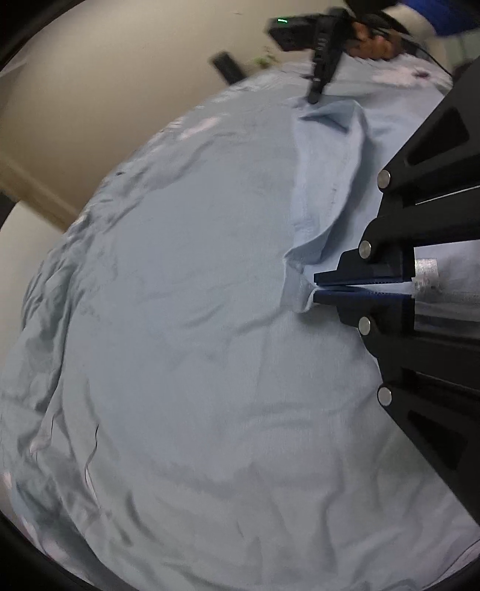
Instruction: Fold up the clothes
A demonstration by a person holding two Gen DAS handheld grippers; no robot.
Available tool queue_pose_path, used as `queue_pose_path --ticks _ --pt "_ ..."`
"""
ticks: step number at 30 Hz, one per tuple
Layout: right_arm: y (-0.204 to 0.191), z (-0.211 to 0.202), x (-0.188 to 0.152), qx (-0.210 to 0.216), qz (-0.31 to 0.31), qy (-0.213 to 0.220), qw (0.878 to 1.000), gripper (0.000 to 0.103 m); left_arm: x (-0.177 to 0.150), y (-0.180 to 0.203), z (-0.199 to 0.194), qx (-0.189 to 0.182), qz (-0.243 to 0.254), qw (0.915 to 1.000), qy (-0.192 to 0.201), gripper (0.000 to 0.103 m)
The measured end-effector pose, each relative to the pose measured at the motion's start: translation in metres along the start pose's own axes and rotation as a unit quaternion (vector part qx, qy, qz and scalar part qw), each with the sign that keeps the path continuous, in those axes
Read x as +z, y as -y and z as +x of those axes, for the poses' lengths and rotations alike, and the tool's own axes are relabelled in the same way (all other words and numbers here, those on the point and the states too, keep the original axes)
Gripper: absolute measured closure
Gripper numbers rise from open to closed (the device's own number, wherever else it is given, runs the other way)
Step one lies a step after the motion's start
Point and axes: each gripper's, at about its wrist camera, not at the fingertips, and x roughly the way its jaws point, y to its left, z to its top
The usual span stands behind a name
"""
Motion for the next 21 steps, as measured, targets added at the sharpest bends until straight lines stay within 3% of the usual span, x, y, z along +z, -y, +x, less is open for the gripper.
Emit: queue_pose_path --ticks 3,6,10,16,21 --pt "0.012 -0.009 0.002 -0.004 0.024 0.019 1.000 0.102 0.005 -0.012 -0.014 -0.004 -0.025 0.9994 0.025 0.100" --pt "0.023 0.007 0.004 -0.032 0.043 0.001 0.999 0.102 0.007 -0.021 0.001 0.022 -0.035 0.9991 0.003 0.100" --pt "0.038 0.018 0.000 -0.036 0.085 -0.003 0.996 0.102 0.007 -0.031 0.022 0.033 -0.069 0.9970 -0.016 0.100" --pt "0.027 0.016 0.001 -0.064 0.067 -0.011 0.996 0.101 -0.007 -0.034 0.027 0.047 -0.069 0.9959 -0.033 0.096" --pt "0.006 0.004 -0.002 -0.114 0.022 -0.011 0.993 0.099 -0.014 -0.027 0.004 0.080 -0.057 0.9942 -0.046 0.096"
